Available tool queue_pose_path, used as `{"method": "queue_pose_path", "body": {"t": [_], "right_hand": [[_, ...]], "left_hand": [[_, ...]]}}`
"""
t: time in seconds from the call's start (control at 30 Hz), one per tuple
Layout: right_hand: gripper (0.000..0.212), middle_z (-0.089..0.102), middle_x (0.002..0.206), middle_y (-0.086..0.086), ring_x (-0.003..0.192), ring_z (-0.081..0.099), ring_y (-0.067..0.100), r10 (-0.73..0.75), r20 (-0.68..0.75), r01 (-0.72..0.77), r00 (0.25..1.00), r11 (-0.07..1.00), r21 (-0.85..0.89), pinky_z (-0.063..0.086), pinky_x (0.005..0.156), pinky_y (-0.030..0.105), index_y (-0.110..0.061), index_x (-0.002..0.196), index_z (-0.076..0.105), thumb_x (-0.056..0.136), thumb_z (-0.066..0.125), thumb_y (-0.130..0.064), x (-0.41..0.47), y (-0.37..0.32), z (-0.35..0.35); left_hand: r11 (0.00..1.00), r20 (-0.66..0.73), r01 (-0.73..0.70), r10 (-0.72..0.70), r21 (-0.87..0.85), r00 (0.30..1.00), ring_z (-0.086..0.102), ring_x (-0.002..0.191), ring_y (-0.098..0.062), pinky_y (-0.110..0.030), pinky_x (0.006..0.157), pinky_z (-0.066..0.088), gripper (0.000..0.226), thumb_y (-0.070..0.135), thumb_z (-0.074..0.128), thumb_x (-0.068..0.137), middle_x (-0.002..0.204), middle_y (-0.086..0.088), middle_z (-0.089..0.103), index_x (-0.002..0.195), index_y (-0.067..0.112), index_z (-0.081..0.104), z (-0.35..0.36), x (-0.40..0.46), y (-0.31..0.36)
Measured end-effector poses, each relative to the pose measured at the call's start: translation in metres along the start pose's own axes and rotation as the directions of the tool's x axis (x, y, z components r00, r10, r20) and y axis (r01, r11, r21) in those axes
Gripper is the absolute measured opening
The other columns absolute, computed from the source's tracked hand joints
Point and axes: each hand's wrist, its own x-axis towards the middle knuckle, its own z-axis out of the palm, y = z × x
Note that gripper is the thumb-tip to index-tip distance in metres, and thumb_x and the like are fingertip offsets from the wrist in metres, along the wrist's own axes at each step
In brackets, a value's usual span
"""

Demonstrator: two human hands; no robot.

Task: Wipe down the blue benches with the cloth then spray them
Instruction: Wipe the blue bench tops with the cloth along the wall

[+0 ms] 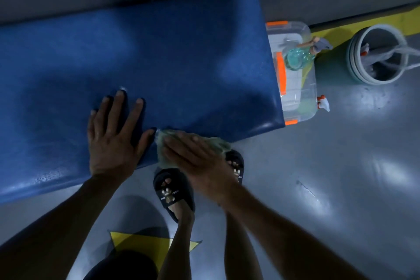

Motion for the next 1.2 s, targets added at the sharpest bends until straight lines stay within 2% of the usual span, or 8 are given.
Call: {"method": "queue_pose_path", "body": {"t": [0.13,0.3,0.5,0.63,0.8,0.93,1.0,1.2], "right_hand": [[0.059,0.044,0.153,0.011,0.146,0.035,0.030,0.203,-0.142,-0.214,0.969,0.975,-0.066,0.032,0.117,0.052,-0.008,0.145,0.049,0.089,0.049,0.010,-0.012,0.082,-0.034],[0.048,0.043,0.153,0.016,0.145,0.035,0.037,0.702,-0.540,-0.762,0.464,0.628,0.162,0.025,0.120,0.049,-0.001,0.143,0.049,0.095,0.053,-0.002,0.042,0.054,-0.017],[0.069,0.032,0.161,-0.001,0.152,0.021,0.021,0.058,0.001,-0.058,0.998,0.997,-0.044,0.017,0.124,0.041,-0.018,0.152,0.039,0.087,0.050,0.001,0.034,0.001,-0.007],[0.053,0.039,0.156,0.008,0.147,0.033,0.023,0.214,-0.135,-0.224,0.968,0.973,-0.061,0.025,0.122,0.039,-0.013,0.146,0.048,0.100,0.029,0.003,0.020,0.107,-0.054],[0.052,0.029,0.162,0.012,0.150,0.024,0.029,0.709,-0.321,-0.748,0.628,0.663,0.002,0.014,0.124,0.037,-0.007,0.153,0.033,0.105,0.024,-0.022,0.053,0.111,-0.054],[0.060,0.034,0.160,0.006,0.151,0.023,0.026,0.128,-0.017,-0.129,0.992,0.989,-0.074,0.024,0.120,0.048,-0.014,0.151,0.040,0.093,0.044,-0.002,0.049,0.036,-0.025],[0.060,0.033,0.160,0.000,0.151,0.024,0.022,-0.104,0.111,0.116,0.988,0.987,-0.108,0.024,0.121,0.045,-0.019,0.151,0.040,0.093,0.045,-0.002,0.042,0.073,-0.040],[0.050,0.024,0.164,0.005,0.153,0.018,0.023,0.630,-0.187,-0.622,0.753,0.775,0.107,0.019,0.124,0.047,-0.013,0.156,0.029,0.108,0.030,-0.026,0.059,0.160,-0.084]], "left_hand": [[1.000,0.007,0.008,-0.008,-0.003,1.000,0.008,0.153,-0.033,-0.054,0.122,0.007,0.071,0.067,0.032,0.095,0.167,-0.005,0.009,0.156,0.032,0.024,0.000,0.001,0.001],[1.000,-0.026,0.000,0.001,0.016,1.000,0.011,0.152,-0.033,-0.053,0.122,0.009,0.071,0.067,0.035,0.095,0.167,-0.005,0.011,0.156,0.032,0.025,0.003,0.000,-0.001],[1.000,-0.050,-0.025,0.025,0.011,0.998,0.015,0.151,-0.036,-0.056,0.121,0.012,0.068,0.061,0.036,0.096,0.166,-0.007,0.015,0.156,0.029,0.028,0.006,0.000,-0.004],[1.000,-0.076,-0.015,0.016,0.015,0.997,0.019,0.150,-0.036,-0.055,0.121,0.014,0.067,0.061,0.042,0.096,0.165,-0.008,0.019,0.155,0.029,0.031,0.005,0.001,-0.001],[1.000,-0.062,-0.011,0.011,0.004,0.998,0.017,0.151,-0.035,-0.055,0.121,0.012,0.068,0.062,0.039,0.096,0.165,-0.008,0.018,0.155,0.031,0.030,0.005,0.002,-0.001],[1.000,-0.044,-0.005,0.006,0.020,0.999,0.018,0.151,-0.036,-0.054,0.121,0.012,0.068,0.062,0.039,0.095,0.165,-0.008,0.018,0.155,0.031,0.029,0.004,0.002,-0.002],[1.000,-0.049,-0.008,0.009,0.020,0.999,0.018,0.150,-0.036,-0.054,0.121,0.012,0.068,0.062,0.037,0.096,0.165,-0.008,0.018,0.155,0.030,0.030,0.004,0.002,-0.001],[1.000,-0.024,0.004,-0.004,0.018,1.000,0.016,0.151,-0.036,-0.054,0.122,0.010,0.068,0.064,0.034,0.095,0.166,-0.006,0.016,0.155,0.031,0.029,0.003,0.003,-0.001]]}}
